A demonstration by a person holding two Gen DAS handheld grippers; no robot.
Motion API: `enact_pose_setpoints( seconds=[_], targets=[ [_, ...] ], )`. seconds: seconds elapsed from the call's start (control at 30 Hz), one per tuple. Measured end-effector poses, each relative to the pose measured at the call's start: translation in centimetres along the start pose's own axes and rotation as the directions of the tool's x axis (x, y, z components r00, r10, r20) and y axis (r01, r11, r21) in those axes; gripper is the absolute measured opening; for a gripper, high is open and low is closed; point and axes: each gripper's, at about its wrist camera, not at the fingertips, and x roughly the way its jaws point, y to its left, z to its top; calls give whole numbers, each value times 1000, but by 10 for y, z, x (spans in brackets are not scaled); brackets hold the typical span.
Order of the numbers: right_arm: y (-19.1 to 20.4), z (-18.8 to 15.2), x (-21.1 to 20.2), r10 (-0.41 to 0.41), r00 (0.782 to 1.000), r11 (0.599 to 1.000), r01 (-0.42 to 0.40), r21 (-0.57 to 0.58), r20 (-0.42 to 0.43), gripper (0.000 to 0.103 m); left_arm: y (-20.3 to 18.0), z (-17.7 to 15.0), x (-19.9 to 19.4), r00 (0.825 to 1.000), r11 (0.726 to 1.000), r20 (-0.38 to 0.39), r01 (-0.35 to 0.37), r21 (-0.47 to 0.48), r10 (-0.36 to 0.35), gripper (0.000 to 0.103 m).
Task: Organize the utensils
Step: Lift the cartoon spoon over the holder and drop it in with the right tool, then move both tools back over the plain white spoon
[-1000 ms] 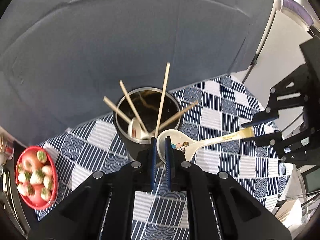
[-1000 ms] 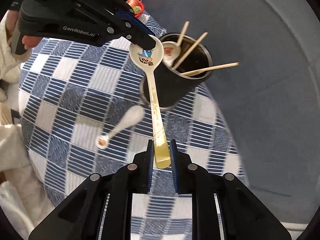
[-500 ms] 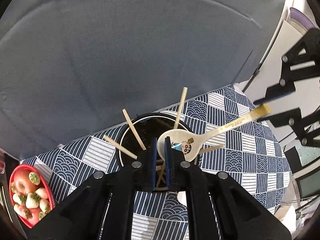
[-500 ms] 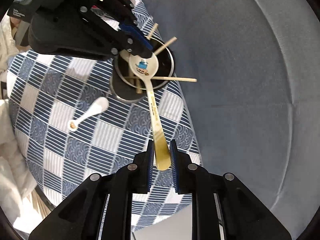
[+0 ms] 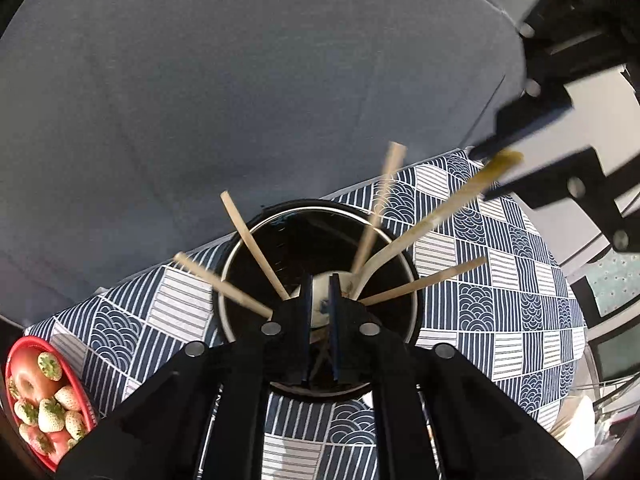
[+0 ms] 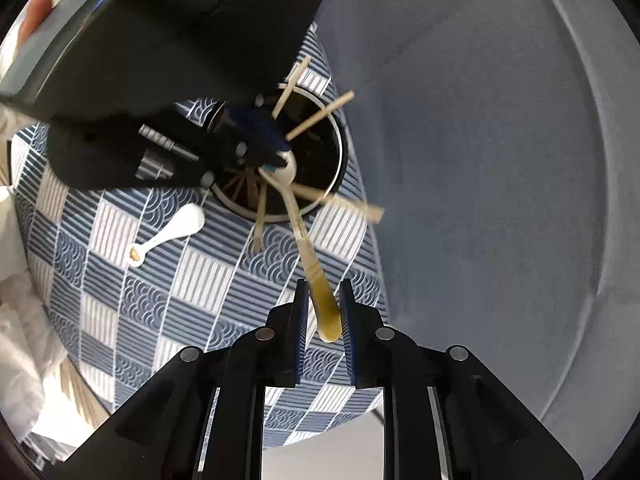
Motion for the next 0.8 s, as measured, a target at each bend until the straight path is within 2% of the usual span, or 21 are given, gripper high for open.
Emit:
enact_pose_setpoints(
  seconds=[0.07,0.1,0.13,0.17,0.2,0.27,0.47,0.57,0.8],
  targets=[
    [-3,3,-4,12,1000,1000,-13,8,25,19,2,-3,-7,1000,1000,17,1,5,-2,43],
    [-6,4,-7,30,999,999,-30,23,35,24,3,-4,-11,1000,1000,28,-5,4,5,51],
    [-8,4,-11,38,998,999,-40,37,46,45,4,-6,-16,999,1000,43,-4,1,4,53],
    [-10,3,-14,32,998,998,-35,45,57,57,5,-5,-19,999,1000,51,-5,-2,5,57],
    [-10,2,-15,27,998,998,-30,47,63,58,6,-6,-24,998,1000,61,-5,-5,5,58],
    [-13,-2,-20,19,997,998,-23,58,72,59,7,-7,-31,997,1000,76,-18,-4,19,67],
    [-15,-15,-28,9,995,994,-19,105,95,80,8,-14,-44,995,999,92,-41,0,41,77],
    [-15,-22,-29,8,996,992,-20,123,94,84,8,-18,-47,995,999,90,-47,-9,48,81],
    [-7,-36,-24,17,994,987,-33,155,104,85,14,-29,-50,995,997,80,-63,-43,66,89]
  ],
)
